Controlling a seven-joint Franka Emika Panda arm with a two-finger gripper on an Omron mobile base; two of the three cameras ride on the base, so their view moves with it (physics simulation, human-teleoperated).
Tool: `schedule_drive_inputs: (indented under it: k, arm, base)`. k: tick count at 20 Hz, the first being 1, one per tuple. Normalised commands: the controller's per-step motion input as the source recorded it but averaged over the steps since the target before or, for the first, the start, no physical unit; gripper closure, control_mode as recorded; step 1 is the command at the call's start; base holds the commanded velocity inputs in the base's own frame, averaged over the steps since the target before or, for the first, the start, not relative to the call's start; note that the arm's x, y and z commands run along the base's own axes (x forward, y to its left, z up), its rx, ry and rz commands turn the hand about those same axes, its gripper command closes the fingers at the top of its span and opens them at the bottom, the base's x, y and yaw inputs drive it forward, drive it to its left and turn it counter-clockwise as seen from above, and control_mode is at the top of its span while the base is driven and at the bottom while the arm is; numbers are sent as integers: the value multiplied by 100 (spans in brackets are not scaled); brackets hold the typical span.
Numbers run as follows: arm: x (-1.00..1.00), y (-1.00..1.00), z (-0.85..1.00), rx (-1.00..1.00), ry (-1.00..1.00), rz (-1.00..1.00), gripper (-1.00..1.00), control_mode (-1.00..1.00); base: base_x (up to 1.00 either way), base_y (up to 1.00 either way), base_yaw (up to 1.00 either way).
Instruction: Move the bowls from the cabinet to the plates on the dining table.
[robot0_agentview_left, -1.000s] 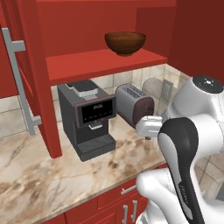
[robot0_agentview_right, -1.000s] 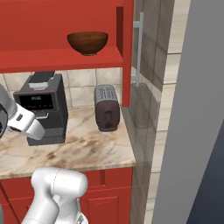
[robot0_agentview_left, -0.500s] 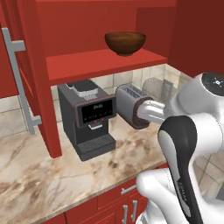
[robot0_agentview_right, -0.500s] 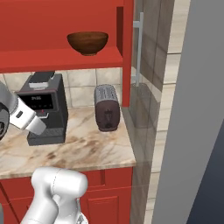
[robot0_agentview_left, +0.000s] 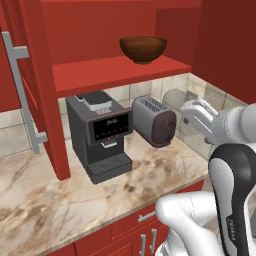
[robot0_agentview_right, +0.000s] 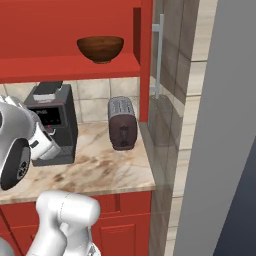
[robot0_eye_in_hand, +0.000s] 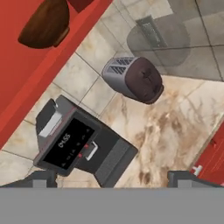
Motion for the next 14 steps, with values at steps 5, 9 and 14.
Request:
schedule_drive_inputs:
  k: [5, 9, 14]
  arm:
    - [0, -5, 42, 10, 0, -8, -100, -100]
    - [0, 0, 57, 0, 25, -1, -100, -100]
    - [0, -2, 61, 0, 42, 0, -100, -100]
  base:
    - [0, 0, 0]
    - [0, 0, 0]
    - [0, 0, 0]
